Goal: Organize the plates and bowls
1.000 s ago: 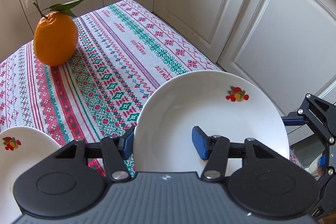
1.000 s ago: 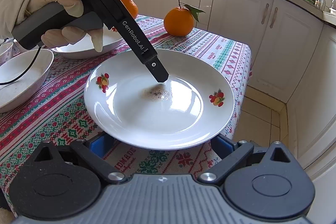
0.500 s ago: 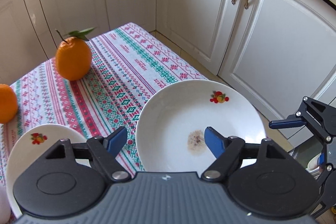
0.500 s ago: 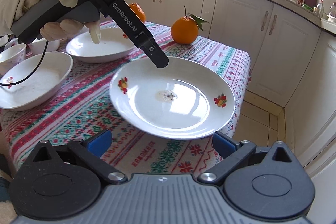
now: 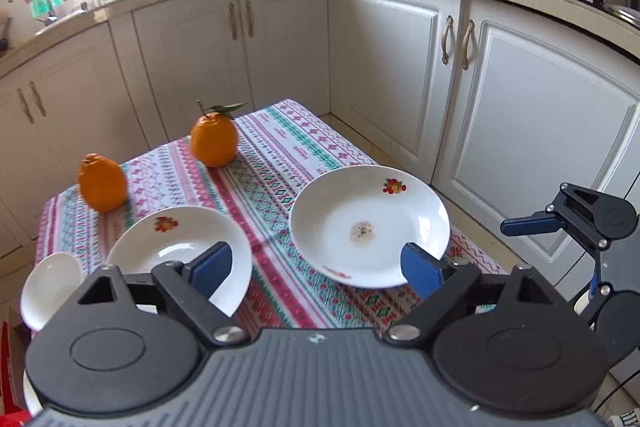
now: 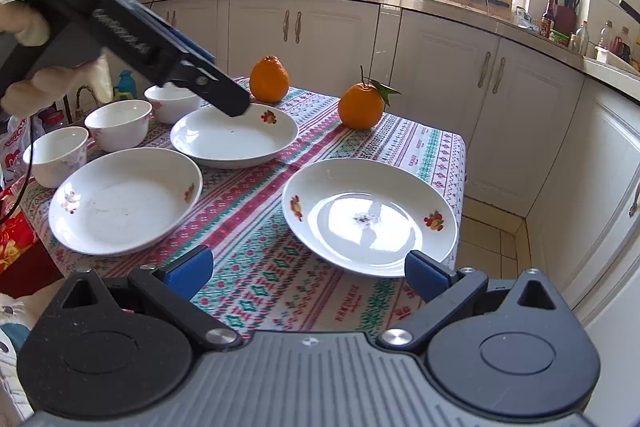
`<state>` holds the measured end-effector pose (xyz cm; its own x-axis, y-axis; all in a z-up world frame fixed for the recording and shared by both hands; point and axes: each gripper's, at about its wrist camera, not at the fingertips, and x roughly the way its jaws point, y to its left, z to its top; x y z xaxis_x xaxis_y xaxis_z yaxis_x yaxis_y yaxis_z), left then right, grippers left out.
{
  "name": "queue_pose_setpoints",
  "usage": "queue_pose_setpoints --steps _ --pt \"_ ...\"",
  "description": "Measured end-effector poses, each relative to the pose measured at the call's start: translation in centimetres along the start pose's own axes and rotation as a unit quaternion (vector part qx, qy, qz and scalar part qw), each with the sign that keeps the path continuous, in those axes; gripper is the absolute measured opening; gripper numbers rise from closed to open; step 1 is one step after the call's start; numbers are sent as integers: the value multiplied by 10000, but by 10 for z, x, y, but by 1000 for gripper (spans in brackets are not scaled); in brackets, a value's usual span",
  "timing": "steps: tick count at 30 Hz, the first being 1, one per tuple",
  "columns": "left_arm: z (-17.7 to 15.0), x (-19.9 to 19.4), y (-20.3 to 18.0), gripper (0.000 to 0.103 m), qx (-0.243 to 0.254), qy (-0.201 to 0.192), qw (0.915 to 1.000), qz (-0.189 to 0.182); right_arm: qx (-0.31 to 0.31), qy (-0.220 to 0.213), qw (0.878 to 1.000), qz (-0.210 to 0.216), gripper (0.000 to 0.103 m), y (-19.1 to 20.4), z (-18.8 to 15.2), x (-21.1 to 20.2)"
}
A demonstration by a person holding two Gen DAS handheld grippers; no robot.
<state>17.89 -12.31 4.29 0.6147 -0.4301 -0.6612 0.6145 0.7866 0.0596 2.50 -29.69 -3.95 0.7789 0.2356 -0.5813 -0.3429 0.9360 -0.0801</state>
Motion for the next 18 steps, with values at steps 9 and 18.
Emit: queue_pose_setpoints --steps 9,18 --pt "-79 -43 7 93 -218 -218 9976 626 393 -107 9991 69 103 31 -3 -7" --pt "-160 -64 22 93 -568 -8 9944 896 482 52 9984 296 103 52 -1 9"
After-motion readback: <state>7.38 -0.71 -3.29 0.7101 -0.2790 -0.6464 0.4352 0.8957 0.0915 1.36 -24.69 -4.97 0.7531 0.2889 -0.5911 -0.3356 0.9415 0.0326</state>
